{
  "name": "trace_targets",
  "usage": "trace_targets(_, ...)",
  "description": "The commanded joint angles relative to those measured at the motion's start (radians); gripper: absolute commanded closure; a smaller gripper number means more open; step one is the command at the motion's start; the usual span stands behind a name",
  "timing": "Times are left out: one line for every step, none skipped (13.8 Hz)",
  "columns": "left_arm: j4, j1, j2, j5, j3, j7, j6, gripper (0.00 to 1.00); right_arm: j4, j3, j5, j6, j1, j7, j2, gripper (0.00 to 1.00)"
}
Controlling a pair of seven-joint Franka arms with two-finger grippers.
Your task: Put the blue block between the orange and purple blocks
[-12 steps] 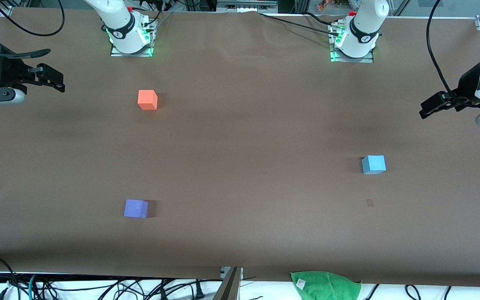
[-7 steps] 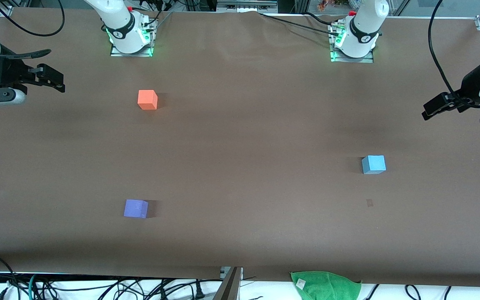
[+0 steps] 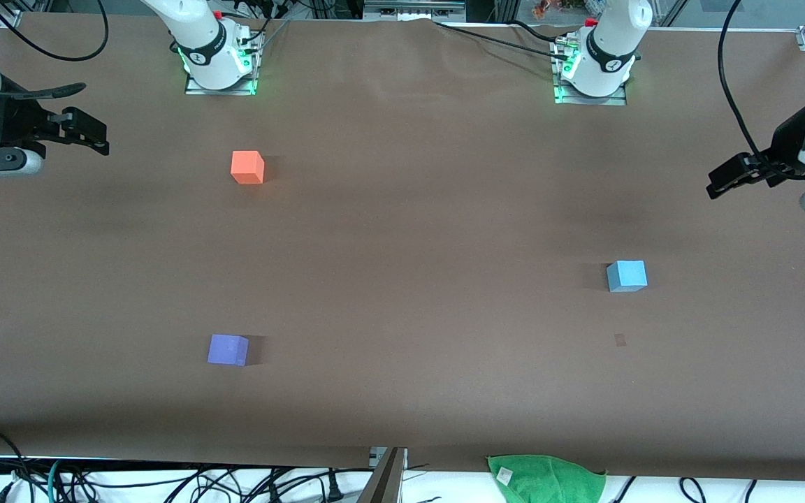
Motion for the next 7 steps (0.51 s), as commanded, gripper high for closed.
trace_targets(0.029,-0.001,0.013,0.035,-0.004,0.191,-0.051,0.00,0.012,0.001,0.000,-0.003,-0.002,-0.007,0.003,0.00)
trace_targets(0.031,0.001,0.011,0.033,-0.003,0.214,-0.059,0.00,0.012,0.001,0.000,-0.003,-0.002,-0.007,0.005,0.00)
trace_targets(0.033,0.002,0.011,0.031,-0.003,0.210,-0.059,0.00,0.011,0.001,0.000,-0.003,-0.004,-0.007,0.005,0.00)
trace_targets(0.033,0.002,0.011,0.027,-0.003,0.210,-0.057,0.00,0.011,0.001,0.000,-0.003,-0.004,-0.007,0.005,0.00)
trace_targets(0.033,0.002,0.011,0.025,-0.003,0.210,-0.059,0.00,0.012,0.001,0.000,-0.003,-0.004,-0.007,0.005,0.00)
trace_targets(0.033,0.002,0.011,0.025,-0.004,0.210,-0.059,0.00,0.012,0.001,0.000,-0.003,-0.004,-0.007,0.005,0.00)
trace_targets(0.033,0.002,0.013,0.025,-0.004,0.210,-0.059,0.00,0.012,0.001,0.000,-0.003,-0.004,-0.007,0.005,0.00)
